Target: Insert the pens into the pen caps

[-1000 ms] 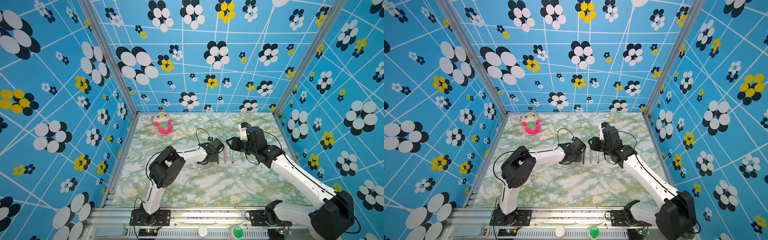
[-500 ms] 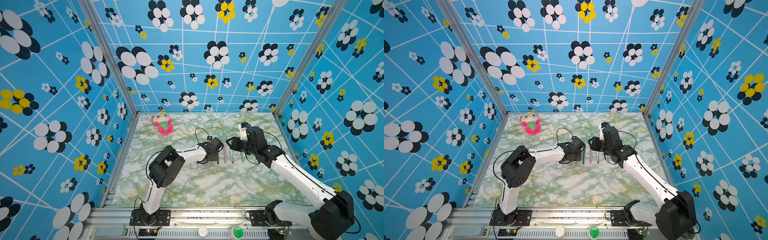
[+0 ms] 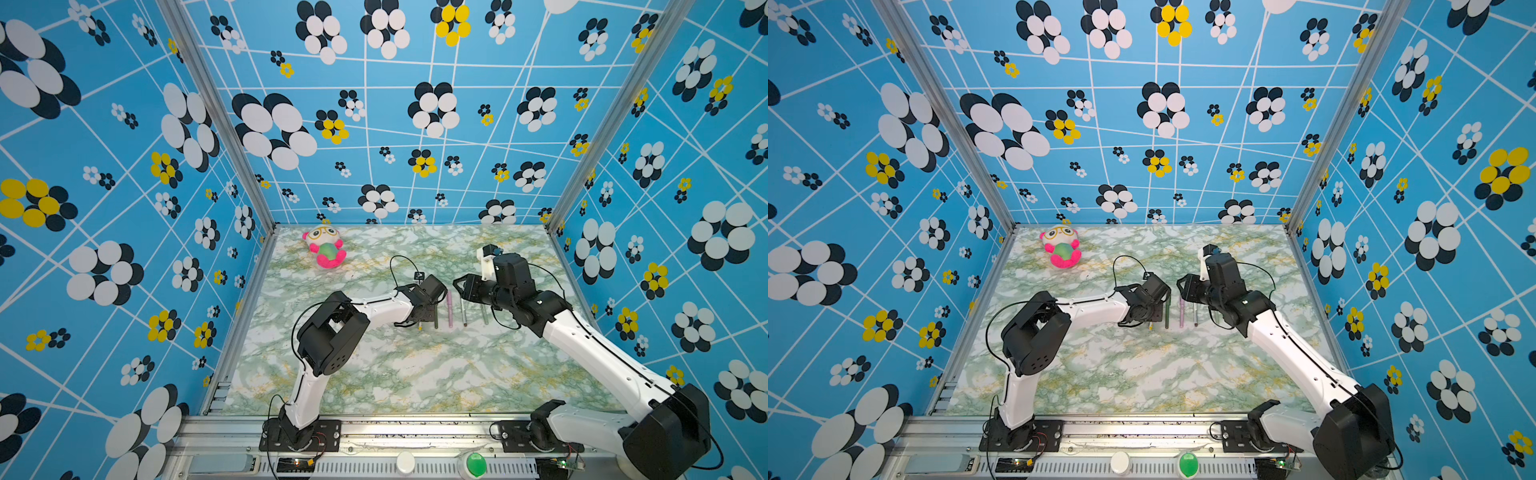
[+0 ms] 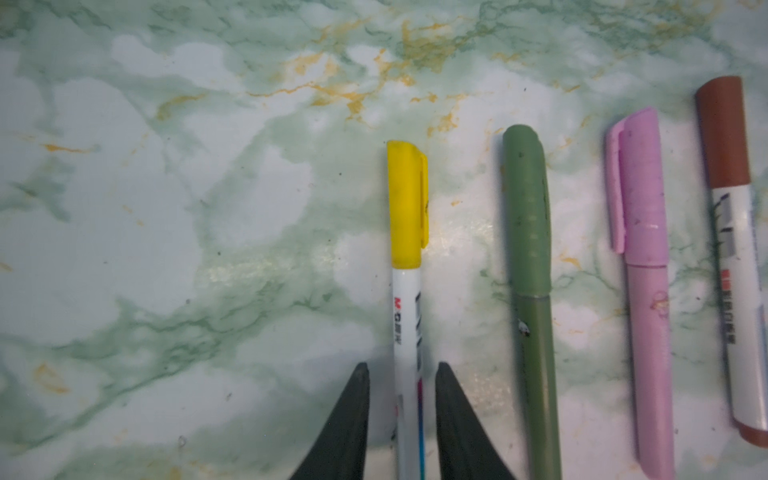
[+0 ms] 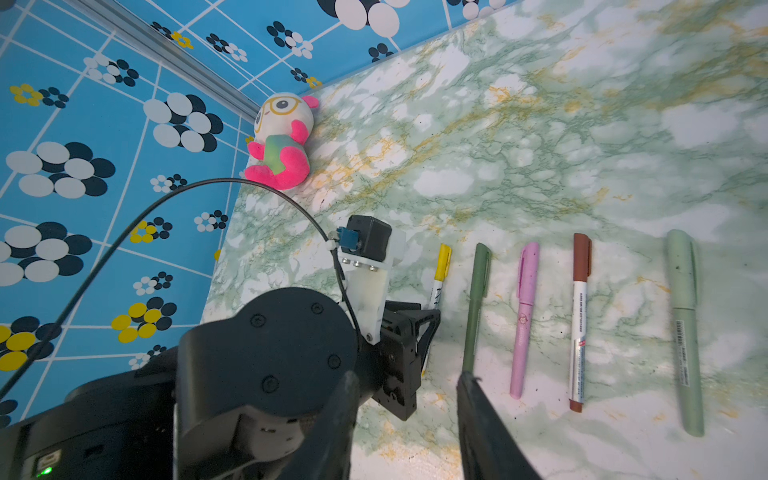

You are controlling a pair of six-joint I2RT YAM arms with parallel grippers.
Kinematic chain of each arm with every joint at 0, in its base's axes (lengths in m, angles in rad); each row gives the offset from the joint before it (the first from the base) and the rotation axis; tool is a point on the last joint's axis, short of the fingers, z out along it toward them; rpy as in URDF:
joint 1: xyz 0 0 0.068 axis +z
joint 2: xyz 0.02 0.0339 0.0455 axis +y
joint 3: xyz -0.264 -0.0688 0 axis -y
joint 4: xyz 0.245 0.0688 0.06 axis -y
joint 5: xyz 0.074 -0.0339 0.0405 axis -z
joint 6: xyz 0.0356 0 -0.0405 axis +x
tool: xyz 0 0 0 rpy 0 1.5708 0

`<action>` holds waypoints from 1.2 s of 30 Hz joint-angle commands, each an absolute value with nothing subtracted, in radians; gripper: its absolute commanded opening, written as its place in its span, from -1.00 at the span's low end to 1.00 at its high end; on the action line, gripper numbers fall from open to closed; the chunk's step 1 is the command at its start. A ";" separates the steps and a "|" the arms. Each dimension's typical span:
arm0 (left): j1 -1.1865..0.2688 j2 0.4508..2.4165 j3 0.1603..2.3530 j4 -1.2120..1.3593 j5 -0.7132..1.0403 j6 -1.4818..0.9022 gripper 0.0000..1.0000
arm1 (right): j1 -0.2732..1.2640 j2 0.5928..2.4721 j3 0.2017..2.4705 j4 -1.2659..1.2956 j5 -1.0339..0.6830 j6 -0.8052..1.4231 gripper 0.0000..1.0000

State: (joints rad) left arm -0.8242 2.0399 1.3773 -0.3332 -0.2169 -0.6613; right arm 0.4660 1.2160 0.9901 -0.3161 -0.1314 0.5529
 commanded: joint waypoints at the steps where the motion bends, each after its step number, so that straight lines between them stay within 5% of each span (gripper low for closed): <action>1: -0.814 1.938 1.374 -0.300 -0.259 -0.591 -0.34 | 0.452 1.191 1.036 -0.352 -0.118 0.517 -0.17; 10: -0.719 1.604 1.282 -0.163 -0.292 -0.311 0.04 | 0.364 1.176 1.066 -0.359 -0.084 0.404 -0.15; 17: -0.441 1.251 1.072 -0.060 -0.275 -0.127 0.51 | 0.241 1.107 0.943 -0.257 0.142 0.250 -0.16; 21: -0.225 1.125 0.892 0.012 -0.257 -0.089 0.81 | 0.229 1.076 0.798 -0.115 0.362 0.136 0.01; 28: 0.013 1.157 0.539 0.325 -0.266 -0.052 0.86 | 0.225 1.175 0.439 0.435 0.441 -0.044 0.02; 36: 0.034 1.310 0.440 0.538 -0.190 -0.041 0.91 | 0.209 1.423 0.443 0.686 0.388 -0.070 0.00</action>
State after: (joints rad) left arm 0.0261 1.2915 0.4454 0.3676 -0.2413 -0.0620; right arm 0.2188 1.3979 0.4217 0.4660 0.3981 -0.0254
